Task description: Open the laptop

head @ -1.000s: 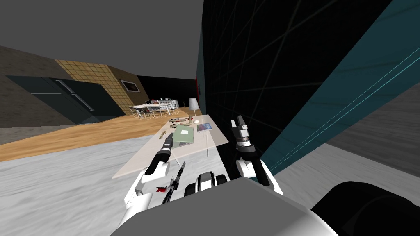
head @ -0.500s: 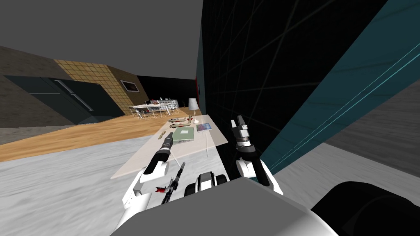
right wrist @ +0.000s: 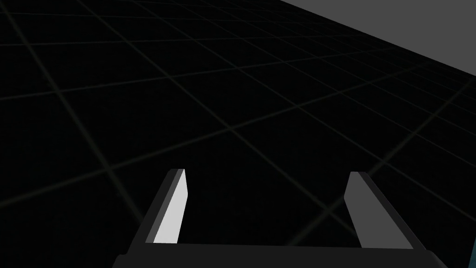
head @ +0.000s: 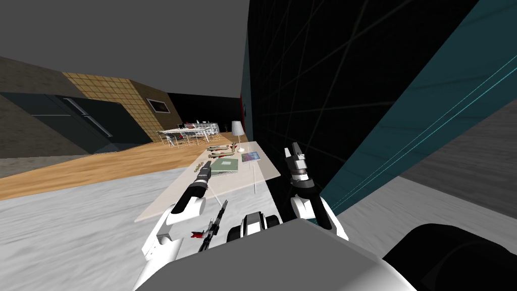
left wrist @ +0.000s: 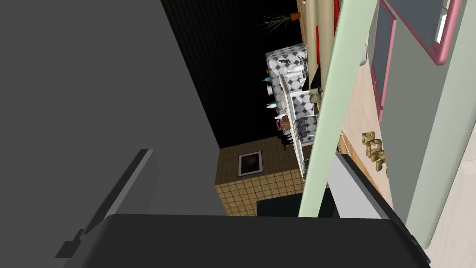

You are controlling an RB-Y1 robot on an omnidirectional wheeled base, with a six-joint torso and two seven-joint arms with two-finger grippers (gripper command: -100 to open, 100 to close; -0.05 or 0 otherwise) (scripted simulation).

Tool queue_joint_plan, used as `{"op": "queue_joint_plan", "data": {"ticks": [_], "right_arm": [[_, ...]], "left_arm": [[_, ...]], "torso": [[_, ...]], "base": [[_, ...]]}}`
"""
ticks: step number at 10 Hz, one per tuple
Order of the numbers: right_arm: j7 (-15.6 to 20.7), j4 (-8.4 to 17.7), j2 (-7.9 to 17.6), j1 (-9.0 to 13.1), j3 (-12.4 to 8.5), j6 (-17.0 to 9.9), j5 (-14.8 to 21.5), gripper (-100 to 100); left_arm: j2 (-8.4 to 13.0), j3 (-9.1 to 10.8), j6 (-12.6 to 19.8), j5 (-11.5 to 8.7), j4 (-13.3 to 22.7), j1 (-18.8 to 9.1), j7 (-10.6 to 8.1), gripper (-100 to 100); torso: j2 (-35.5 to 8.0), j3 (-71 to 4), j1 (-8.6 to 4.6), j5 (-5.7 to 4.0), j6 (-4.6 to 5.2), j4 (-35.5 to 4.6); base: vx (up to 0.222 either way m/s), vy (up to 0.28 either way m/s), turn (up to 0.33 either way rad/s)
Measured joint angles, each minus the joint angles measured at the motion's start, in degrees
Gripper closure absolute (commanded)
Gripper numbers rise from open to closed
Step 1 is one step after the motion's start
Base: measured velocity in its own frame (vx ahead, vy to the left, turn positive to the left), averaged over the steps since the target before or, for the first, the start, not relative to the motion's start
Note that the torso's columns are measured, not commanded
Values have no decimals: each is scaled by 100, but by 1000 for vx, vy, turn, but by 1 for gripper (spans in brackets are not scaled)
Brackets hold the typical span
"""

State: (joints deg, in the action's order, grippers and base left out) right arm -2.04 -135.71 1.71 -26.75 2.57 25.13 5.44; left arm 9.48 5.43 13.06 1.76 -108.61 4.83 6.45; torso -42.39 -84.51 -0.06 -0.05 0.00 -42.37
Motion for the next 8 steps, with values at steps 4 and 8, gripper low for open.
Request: {"op": "queue_joint_plan", "data": {"ticks": [4, 8], "right_arm": [[0, 0, 0, 0, 0, 0, 0, 0], [0, 0, 0, 0, 0, 0, 0, 0]], "left_arm": [[40, 11, 256, -27, -291, -18, -6, 0], [39, 10, 255, -27, -293, -19, -6, 0]], "torso": [[14, -8, 15, 13, -6, 18], [10, -6, 5, 5, 0, 9]], "base": [[2, 1, -5], [0, 0, 0]]}}
